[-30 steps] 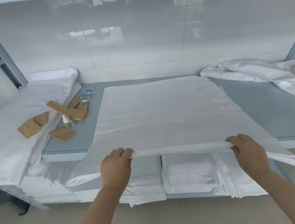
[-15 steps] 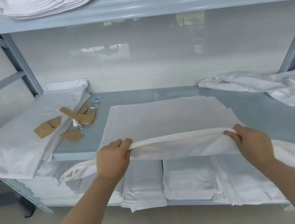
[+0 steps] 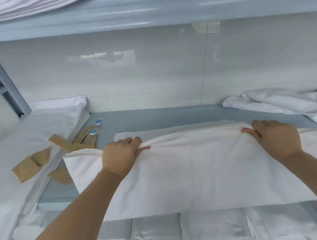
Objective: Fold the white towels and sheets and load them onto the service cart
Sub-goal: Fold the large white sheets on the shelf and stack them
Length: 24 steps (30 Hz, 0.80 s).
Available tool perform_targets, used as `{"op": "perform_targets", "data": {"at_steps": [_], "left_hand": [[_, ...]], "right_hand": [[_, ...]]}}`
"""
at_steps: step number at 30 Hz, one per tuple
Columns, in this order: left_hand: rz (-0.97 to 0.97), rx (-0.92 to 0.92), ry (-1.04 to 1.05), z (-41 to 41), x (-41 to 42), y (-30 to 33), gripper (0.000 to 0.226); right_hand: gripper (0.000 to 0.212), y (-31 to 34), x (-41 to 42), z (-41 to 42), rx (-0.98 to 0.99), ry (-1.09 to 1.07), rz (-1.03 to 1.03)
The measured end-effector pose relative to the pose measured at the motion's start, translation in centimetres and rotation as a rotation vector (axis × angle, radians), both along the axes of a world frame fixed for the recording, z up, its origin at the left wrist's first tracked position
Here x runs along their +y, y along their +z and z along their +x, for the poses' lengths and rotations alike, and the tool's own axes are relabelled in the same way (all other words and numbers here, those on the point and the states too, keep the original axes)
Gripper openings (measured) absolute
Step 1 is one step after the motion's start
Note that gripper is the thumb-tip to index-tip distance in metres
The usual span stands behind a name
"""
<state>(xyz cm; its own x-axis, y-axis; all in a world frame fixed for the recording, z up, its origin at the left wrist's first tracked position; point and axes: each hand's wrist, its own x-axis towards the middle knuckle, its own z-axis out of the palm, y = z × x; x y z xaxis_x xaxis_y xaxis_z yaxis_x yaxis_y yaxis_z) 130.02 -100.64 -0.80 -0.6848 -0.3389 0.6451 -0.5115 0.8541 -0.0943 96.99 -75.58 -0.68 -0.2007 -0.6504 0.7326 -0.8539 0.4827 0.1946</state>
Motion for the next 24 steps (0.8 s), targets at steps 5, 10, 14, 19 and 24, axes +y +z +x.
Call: {"op": "perform_targets", "data": {"at_steps": [5, 10, 14, 19, 24], "left_hand": [[-0.015, 0.019, -0.017, -3.5, -4.9, -0.4, 0.073], [-0.011, 0.026, -0.024, -6.8, -8.8, -1.1, 0.075], [-0.011, -0.015, 0.009, -9.4, -12.1, -3.0, 0.081], [-0.021, -0.102, 0.128, -12.2, -17.3, -5.9, 0.081], [0.095, -0.203, 0.235, -16.2, -24.2, -8.3, 0.070]], "right_hand": [[0.068, -0.2, -3.5, -3.0, 0.027, -0.024, 0.018], [0.068, -0.9, -6.4, -6.0, 0.018, -0.015, 0.065], [0.072, -2.7, -9.6, -8.7, 0.001, -0.003, 0.105], [0.076, -4.9, -15.1, -12.3, 0.082, 0.072, 0.064], [0.059, -7.0, -22.2, -16.8, -0.017, -0.044, 0.236]]}}
